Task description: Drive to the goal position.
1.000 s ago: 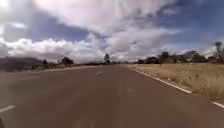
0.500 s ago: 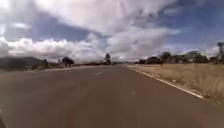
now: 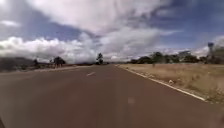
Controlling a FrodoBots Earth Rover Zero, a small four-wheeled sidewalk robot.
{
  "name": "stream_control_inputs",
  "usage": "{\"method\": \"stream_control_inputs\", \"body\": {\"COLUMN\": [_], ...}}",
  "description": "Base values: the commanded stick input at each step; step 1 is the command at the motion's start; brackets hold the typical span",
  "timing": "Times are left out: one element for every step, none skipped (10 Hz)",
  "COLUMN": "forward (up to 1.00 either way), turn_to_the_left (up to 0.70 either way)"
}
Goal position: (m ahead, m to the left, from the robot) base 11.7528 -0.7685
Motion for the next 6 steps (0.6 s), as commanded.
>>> {"method": "stream_control_inputs", "body": {"forward": [0.7, 0.7, 0.7, 0.7, 0.7, 0.7], "turn_to_the_left": [0.0, 0.0, 0.0, 0.0, 0.0, 0.0]}}
